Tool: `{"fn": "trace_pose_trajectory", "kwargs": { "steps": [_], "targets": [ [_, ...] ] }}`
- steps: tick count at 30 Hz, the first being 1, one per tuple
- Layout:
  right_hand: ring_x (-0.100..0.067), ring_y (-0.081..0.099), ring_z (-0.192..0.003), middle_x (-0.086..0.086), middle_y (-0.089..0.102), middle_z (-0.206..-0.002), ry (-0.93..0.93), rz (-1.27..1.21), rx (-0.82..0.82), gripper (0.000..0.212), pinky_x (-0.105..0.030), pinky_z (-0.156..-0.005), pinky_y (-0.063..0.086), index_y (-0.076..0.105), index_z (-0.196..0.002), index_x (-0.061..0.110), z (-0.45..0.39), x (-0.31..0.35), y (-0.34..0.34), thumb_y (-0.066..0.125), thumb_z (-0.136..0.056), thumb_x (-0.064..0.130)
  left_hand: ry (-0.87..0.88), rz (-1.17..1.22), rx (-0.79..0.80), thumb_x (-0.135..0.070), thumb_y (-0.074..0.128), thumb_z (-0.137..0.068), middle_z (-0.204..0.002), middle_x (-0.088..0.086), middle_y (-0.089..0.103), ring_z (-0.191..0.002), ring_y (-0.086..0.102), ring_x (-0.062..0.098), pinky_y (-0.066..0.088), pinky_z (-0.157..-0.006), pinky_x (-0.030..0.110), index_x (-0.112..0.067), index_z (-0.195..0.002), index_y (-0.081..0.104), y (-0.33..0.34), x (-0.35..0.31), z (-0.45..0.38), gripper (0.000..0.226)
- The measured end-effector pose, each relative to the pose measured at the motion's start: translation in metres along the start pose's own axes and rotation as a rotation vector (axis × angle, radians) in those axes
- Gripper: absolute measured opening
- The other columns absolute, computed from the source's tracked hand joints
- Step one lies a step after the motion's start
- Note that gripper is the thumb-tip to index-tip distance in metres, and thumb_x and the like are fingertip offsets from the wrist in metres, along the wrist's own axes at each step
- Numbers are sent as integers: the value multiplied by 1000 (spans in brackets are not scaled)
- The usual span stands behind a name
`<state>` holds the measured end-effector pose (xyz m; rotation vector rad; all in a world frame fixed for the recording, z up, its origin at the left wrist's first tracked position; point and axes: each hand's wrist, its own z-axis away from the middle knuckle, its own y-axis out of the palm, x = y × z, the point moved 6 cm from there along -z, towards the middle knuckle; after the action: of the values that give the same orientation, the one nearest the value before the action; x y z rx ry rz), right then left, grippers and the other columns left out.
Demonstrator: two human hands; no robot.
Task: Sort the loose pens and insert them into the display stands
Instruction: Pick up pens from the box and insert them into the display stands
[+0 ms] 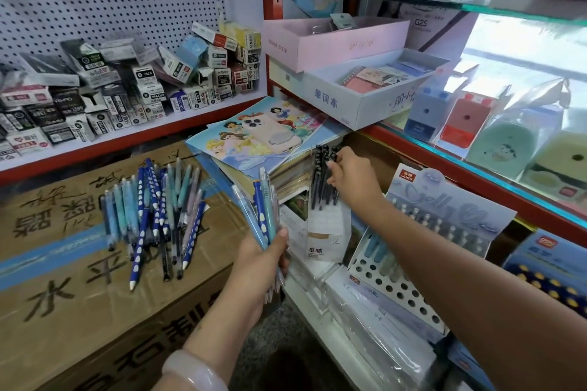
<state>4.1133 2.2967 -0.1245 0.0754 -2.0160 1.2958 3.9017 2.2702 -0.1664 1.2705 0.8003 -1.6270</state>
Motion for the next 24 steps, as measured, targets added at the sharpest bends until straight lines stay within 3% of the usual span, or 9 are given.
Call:
{"fn": "trace_pose_trajectory", "kwargs": {
  "steps": [4, 8, 14, 16, 18, 20, 24],
  "targets": [
    [-35, 66, -84, -23, 66, -89, 41, 8, 87, 21, -50, -75, 54, 50, -96, -1, 6, -11, 18, 48, -96, 20, 0, 28, 0, -19, 52, -94, -71, 4, 52, -60, 50, 13, 46, -58, 26, -22, -96, 54, -2, 0, 1, 4],
    [-35, 65, -84, -23, 65, -87, 87, -1, 97, 22, -50, -74, 54, 53, -89, -1, 5, -18, 24, 51, -95, 20, -2, 51, 26, -18, 52, -94, -70, 3, 55, -57, 51, 12, 47, -54, 23, -17, -95, 55, 0, 0, 0, 4],
    [-22, 62, -78, -7, 66, -83, 78, 9, -56, 25, -35, -74, 52, 61, -96, 8, 17, -3, -8, 54, -93, 32, -10, 147, 111, -17, 52, -93, -73, 5, 58, -55, 52, 13, 45, -49, 21, -7, -101, 57, 10, -1, -1, 13],
    [-21, 62, -74, -8, 66, -80, 101, -263, 79, 28, -35, -70, 54, 63, -92, 5, 27, 11, -9, 52, -95, 30, -30, 191, 131, -16, 52, -93, -72, 6, 61, -55, 53, 13, 46, -48, 21, -3, -102, 58, 16, -2, 1, 16],
    [-18, 61, -71, -12, 65, -83, 158, -521, 380, 28, -26, -61, 54, 64, -90, 6, 42, 25, 2, 51, -95, 30, -43, 231, 136, -14, 51, -93, -69, 6, 64, -52, 55, 13, 48, -48, 20, -3, -99, 59, 20, -4, 5, 15],
    [-12, 61, -68, -9, 65, -82, 139, -551, 563, 23, -18, -58, 52, 65, -90, 10, 57, 34, 7, 53, -94, 29, -39, 236, 137, -14, 51, -94, -68, 6, 66, -51, 59, 11, 50, -49, 20, -5, -96, 60, 24, -7, 9, 13],
    [-9, 59, -61, -6, 62, -72, 143, -613, 566, 16, -16, -57, 51, 63, -81, 9, 69, 38, 0, 55, -93, 15, -36, 253, 146, -13, 49, -94, -74, 11, 67, -53, 62, 13, 53, -52, 21, -9, -91, 60, 30, -9, 17, 12]
  ]
}}
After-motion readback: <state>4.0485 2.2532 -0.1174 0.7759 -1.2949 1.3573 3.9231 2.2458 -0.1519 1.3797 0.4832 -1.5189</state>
